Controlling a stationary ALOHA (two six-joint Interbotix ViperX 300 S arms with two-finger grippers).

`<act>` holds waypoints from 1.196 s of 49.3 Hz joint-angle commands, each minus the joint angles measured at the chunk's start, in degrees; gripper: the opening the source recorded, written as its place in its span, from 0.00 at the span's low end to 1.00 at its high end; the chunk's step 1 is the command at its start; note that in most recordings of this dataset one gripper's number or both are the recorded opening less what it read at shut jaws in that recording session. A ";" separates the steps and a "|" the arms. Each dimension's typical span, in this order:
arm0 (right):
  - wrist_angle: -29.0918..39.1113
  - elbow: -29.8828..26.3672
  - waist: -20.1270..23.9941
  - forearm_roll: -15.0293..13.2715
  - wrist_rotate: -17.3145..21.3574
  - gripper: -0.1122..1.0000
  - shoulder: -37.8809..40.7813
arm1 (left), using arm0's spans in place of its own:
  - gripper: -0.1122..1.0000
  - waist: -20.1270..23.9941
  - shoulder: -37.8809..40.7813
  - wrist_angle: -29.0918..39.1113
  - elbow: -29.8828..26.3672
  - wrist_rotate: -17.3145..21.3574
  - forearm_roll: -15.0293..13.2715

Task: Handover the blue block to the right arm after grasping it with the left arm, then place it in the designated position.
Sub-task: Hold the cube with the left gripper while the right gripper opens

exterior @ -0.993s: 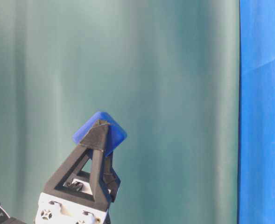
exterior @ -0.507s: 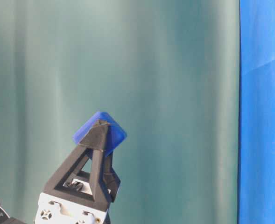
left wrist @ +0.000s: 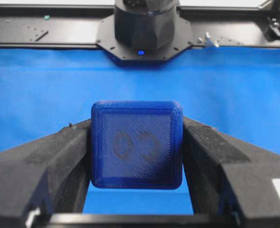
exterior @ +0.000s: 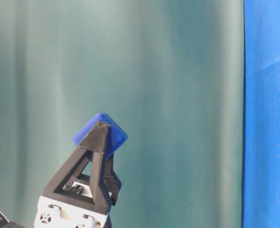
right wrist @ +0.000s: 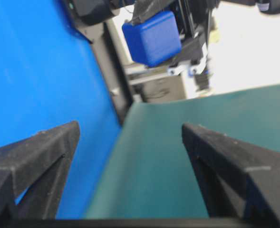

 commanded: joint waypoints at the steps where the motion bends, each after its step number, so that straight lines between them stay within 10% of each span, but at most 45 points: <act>1: -0.62 -1.41 -0.09 -2.02 -1.58 0.96 0.26 | 0.54 -0.09 -0.79 -0.62 -0.70 -0.09 0.00; 59: -1.85 -1.67 -0.09 -4.48 -5.36 0.95 0.26 | 0.54 -0.09 -0.88 -0.62 -0.62 -0.09 0.00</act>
